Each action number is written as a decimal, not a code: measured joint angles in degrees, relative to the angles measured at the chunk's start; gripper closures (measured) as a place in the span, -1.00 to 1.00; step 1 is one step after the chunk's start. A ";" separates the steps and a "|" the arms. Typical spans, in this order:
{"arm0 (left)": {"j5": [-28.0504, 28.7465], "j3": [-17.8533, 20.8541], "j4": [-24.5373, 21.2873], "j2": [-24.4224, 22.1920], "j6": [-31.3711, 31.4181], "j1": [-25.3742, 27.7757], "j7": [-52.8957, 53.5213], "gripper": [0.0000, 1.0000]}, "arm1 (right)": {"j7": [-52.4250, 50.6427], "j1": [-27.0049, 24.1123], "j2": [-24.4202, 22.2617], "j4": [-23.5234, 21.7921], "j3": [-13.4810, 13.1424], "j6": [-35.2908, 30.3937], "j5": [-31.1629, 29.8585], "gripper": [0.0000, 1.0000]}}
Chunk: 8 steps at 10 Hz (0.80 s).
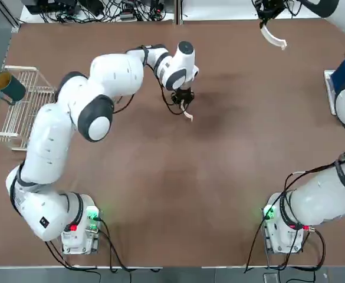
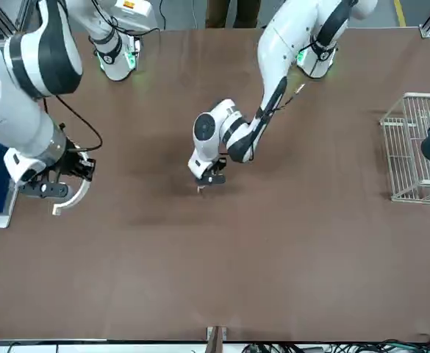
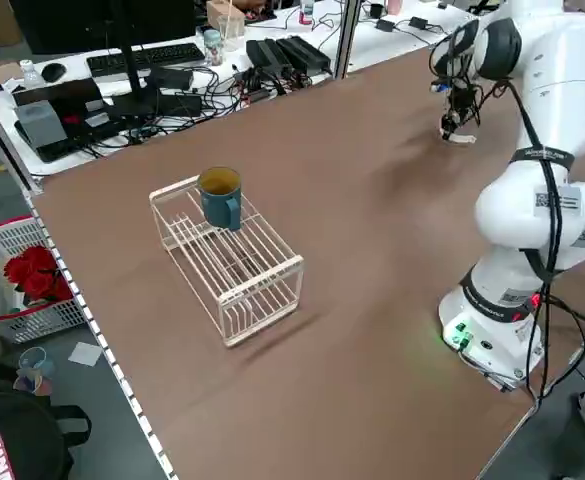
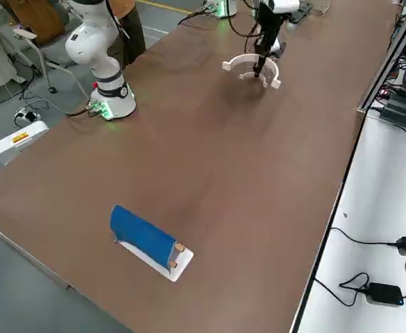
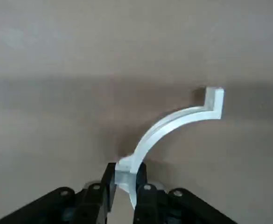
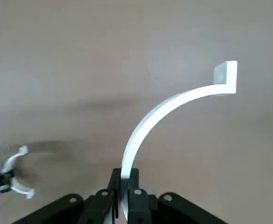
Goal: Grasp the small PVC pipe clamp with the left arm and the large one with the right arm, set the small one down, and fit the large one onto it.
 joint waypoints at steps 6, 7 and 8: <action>0.00 0.17 2.54 -1.54 -0.66 1.49 -1.63 -0.54 | 9.92 10.90 8.51 5.39 0.12 0.62 0.16 0.81; 0.00 0.17 2.67 -3.77 -2.99 2.91 -1.66 -0.81 | 10.94 12.54 10.33 6.96 0.12 0.65 0.16 0.81; 0.00 0.13 2.49 -6.38 -6.04 5.42 -1.51 -0.96 | 13.30 14.05 11.96 8.09 0.12 1.37 0.18 0.81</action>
